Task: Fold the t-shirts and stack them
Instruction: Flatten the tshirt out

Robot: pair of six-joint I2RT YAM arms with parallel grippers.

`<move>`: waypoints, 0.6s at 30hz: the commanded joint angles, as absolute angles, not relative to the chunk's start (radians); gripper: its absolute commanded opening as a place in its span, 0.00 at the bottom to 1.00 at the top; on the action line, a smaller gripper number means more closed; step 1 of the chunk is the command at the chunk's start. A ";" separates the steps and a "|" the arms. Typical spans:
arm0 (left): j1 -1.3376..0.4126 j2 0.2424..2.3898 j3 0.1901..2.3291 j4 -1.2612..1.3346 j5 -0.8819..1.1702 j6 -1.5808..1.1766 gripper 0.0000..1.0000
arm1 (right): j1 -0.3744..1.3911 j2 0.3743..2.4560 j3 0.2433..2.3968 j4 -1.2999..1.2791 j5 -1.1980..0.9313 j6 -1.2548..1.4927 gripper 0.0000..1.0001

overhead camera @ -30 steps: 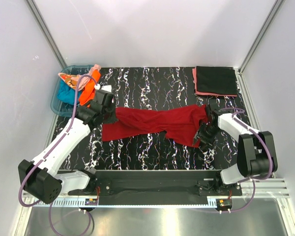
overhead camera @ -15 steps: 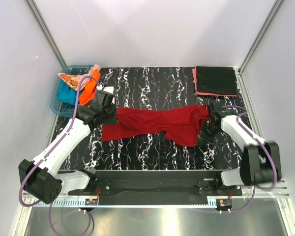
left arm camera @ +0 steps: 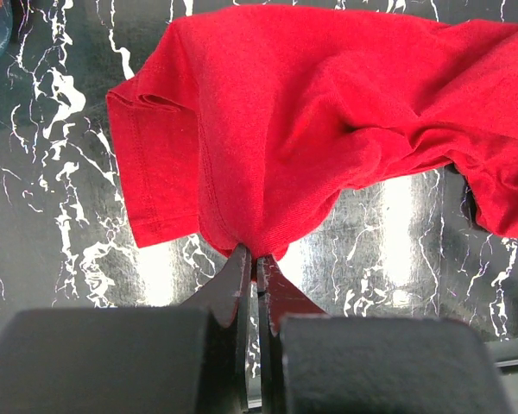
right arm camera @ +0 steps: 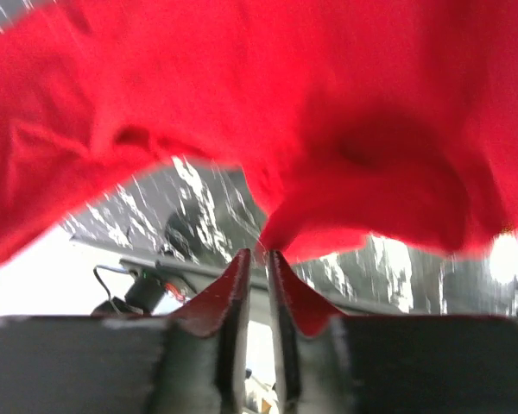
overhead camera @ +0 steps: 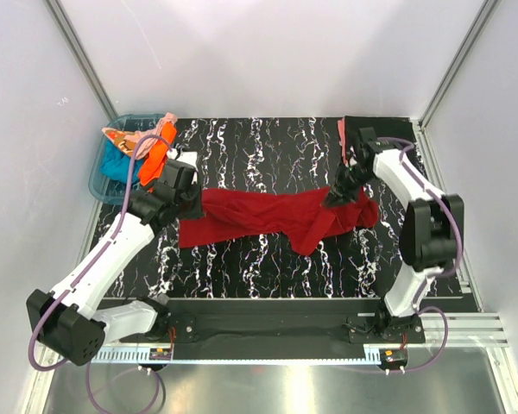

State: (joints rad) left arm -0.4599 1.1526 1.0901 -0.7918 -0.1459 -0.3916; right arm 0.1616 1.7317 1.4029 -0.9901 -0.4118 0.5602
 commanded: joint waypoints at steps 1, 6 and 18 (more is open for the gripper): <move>-0.462 1.127 1.086 -0.753 -0.158 -0.373 0.00 | 0.173 1.798 1.558 -0.983 -0.478 0.482 0.27; -0.462 1.114 1.062 -0.750 -0.138 -0.388 0.00 | 0.173 1.747 1.528 -1.060 -0.402 0.402 0.47; -0.462 1.068 1.020 -0.778 -0.120 -0.387 0.00 | 0.172 1.650 1.140 -0.730 -0.304 0.425 0.38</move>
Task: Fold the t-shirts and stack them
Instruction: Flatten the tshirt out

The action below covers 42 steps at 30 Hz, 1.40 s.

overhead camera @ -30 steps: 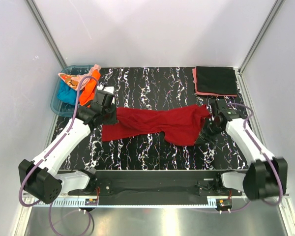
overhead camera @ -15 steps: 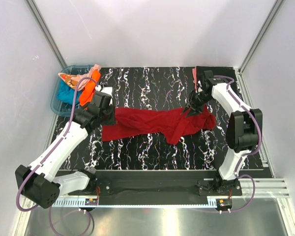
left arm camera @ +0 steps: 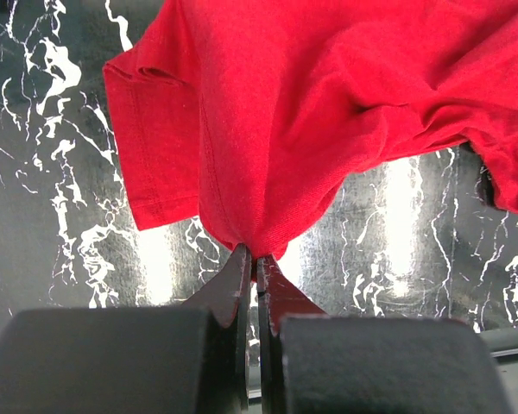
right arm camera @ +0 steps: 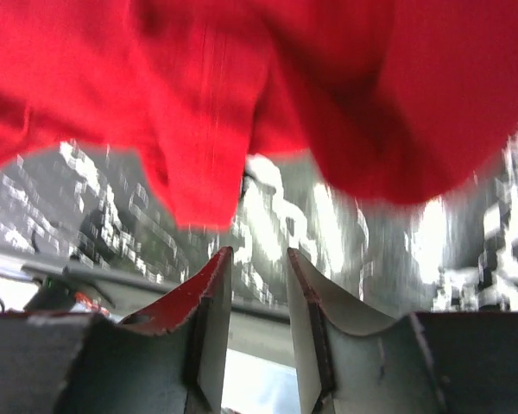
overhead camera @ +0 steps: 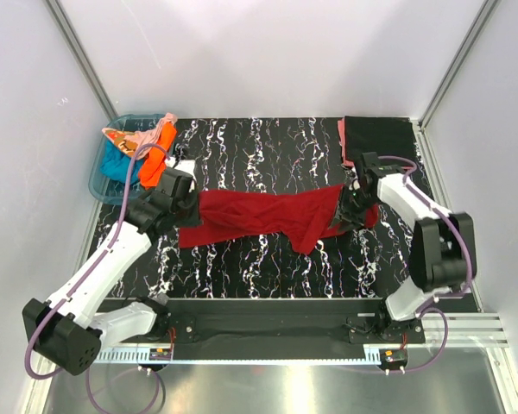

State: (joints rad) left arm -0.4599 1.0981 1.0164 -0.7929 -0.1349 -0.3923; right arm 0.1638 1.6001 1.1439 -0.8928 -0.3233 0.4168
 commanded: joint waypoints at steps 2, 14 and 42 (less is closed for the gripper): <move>-0.462 1.071 1.023 -0.788 -0.115 -0.379 0.00 | 0.172 1.707 1.147 -0.675 -0.304 0.431 0.41; -0.462 1.072 1.012 -0.801 -0.095 -0.387 0.00 | 0.141 1.861 1.259 -0.577 -0.267 0.422 0.47; -0.462 1.124 1.048 -0.799 -0.097 -0.391 0.00 | 0.137 1.999 1.454 -0.650 -0.304 0.334 0.28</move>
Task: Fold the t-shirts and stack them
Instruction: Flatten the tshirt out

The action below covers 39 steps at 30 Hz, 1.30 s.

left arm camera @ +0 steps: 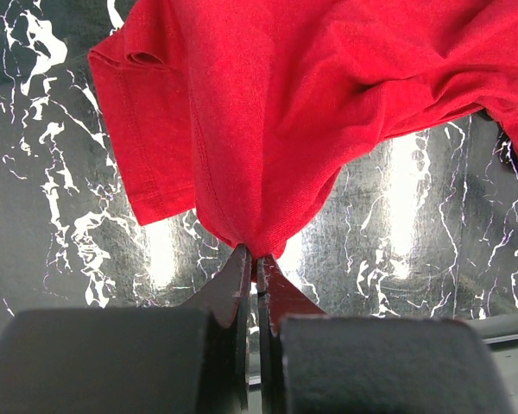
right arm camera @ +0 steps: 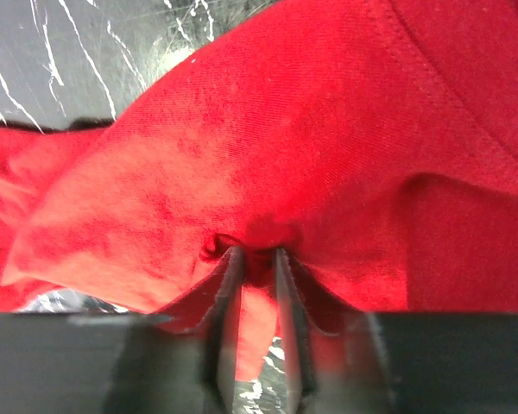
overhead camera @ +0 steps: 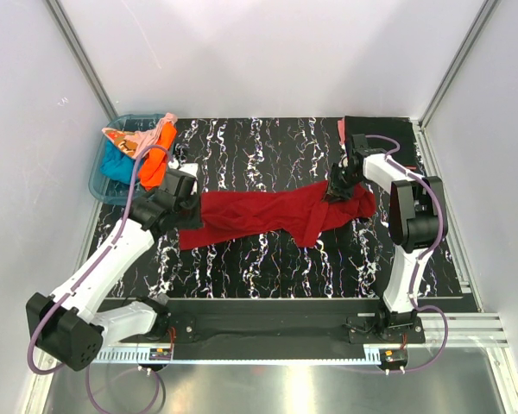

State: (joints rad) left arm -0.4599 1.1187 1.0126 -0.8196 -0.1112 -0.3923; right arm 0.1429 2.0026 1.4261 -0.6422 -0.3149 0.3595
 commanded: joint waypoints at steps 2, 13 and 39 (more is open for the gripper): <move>-0.462 1.127 1.057 -0.802 -0.101 -0.391 0.00 | 0.135 1.974 1.457 -0.653 -0.328 0.339 0.13; -0.462 1.082 1.130 -0.821 -0.146 -0.423 0.00 | 0.135 1.723 1.445 -0.842 -0.295 0.419 0.00; -0.443 0.836 1.247 -0.925 -0.388 -0.322 0.00 | -0.262 1.677 2.363 -1.257 -0.486 0.543 0.00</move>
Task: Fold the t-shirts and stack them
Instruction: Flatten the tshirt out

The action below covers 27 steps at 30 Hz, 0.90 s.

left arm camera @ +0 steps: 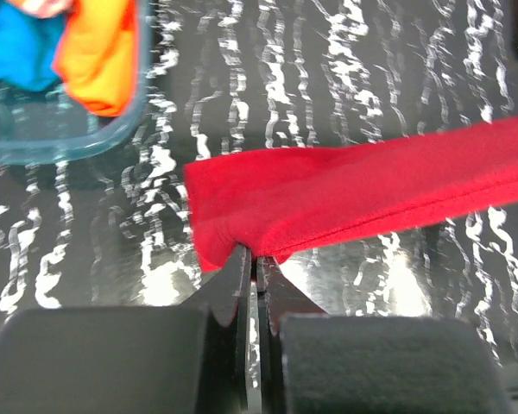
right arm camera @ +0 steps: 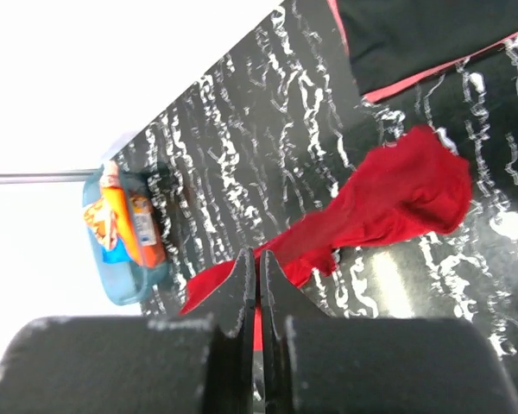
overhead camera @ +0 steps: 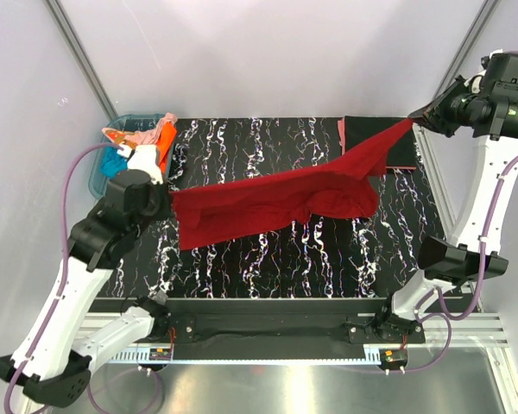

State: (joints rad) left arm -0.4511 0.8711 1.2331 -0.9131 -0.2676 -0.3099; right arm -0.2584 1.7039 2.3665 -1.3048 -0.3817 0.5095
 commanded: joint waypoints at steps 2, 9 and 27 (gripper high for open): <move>-0.443 0.802 1.268 -0.881 -0.434 -0.313 0.00 | -0.276 1.654 2.362 -1.148 -0.498 0.586 0.00; -0.442 0.876 1.503 -0.661 -0.471 -0.197 0.00 | -0.416 1.709 2.569 -0.786 -0.534 0.820 0.00; -0.442 0.813 1.819 -0.572 -0.147 0.115 0.00 | -0.558 1.338 2.684 -0.575 -0.224 0.591 0.00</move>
State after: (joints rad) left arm -0.4496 0.9157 1.7622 -0.5777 -0.2039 0.0628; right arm -0.5503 1.4315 2.6190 -0.5835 -0.3820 0.7368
